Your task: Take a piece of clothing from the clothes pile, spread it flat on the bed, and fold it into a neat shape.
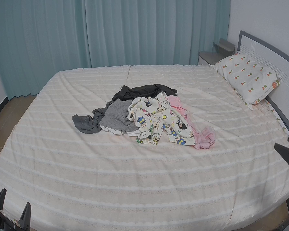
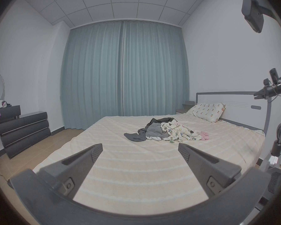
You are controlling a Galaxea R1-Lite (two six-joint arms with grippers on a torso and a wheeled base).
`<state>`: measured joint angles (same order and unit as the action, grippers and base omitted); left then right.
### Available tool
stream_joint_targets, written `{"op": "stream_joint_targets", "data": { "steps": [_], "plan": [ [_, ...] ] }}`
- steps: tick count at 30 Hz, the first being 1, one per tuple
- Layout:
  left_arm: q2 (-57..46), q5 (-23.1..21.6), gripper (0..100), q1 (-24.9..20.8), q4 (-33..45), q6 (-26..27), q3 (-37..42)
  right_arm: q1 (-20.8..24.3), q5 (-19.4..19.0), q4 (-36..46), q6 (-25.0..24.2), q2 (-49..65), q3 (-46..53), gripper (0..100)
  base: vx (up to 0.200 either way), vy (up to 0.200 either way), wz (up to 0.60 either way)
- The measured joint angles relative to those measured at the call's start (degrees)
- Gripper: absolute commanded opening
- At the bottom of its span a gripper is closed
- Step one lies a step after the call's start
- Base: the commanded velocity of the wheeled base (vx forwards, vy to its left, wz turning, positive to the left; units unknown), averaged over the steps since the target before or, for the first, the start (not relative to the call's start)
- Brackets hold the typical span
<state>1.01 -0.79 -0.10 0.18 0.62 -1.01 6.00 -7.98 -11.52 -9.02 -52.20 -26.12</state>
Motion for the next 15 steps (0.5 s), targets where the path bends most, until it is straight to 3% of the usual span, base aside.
{"op": "stream_joint_targets", "data": {
  "steps": [15],
  "plan": [
    [0.00,0.01,100,0.00,0.00,0.00,0.00,4.89,4.55,-12.91,-9.25,-41.40,-19.32,100,0.000,0.000,0.00]
  ]
}}
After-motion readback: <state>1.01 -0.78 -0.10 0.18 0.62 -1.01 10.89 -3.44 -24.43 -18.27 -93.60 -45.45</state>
